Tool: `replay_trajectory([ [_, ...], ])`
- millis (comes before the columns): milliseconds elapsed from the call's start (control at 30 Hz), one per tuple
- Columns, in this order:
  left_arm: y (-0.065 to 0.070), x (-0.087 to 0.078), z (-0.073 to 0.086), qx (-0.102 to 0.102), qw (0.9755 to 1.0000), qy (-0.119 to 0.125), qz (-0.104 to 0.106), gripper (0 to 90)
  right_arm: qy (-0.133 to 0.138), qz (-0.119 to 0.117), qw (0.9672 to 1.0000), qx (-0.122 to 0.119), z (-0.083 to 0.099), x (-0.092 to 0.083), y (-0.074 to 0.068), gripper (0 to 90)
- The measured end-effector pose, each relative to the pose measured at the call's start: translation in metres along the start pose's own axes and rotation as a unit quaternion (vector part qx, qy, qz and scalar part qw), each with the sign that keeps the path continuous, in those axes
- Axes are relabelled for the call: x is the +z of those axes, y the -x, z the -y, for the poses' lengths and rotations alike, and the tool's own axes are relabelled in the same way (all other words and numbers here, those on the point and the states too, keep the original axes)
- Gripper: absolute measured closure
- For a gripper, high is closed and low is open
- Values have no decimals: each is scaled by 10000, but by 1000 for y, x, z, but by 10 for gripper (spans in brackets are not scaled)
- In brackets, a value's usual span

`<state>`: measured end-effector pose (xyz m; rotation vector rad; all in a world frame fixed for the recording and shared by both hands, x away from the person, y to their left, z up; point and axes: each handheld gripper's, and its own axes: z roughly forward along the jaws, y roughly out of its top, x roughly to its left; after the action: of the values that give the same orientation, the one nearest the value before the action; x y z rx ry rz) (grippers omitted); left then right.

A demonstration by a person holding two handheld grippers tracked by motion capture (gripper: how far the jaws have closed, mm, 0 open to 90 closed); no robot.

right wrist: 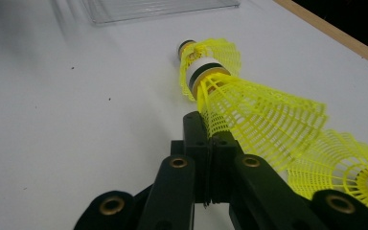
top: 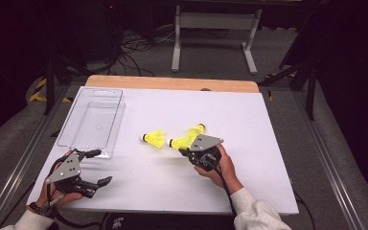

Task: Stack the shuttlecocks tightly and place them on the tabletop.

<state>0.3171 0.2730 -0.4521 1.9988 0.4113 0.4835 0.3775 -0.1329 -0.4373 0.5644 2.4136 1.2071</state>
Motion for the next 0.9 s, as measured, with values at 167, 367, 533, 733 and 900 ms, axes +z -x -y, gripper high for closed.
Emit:
replay_trajectory([
  [167, 0, 0, 0, -6, 10000, 0, 1, 89, -42, -7, 10000, 1, -2, 7, 2, 896],
  [367, 0, 0, 0, 5, 10000, -6, 19, 89, -103, -27, 9999, 27, -5, 18, 6, 896],
  [533, 0, 1, 0, 17, 10000, -3, 44, 89, -175, -48, 9998, 18, -7, 27, 7, 896],
  [733, 1, 0, 0, -6, 10000, 11, 66, 88, -227, -26, 9997, 60, -8, 36, 10, 896],
  [900, 1, 1, 0, 8, 10000, 0, 65, 88, -257, -66, 9996, 70, -10, 41, 11, 895],
])
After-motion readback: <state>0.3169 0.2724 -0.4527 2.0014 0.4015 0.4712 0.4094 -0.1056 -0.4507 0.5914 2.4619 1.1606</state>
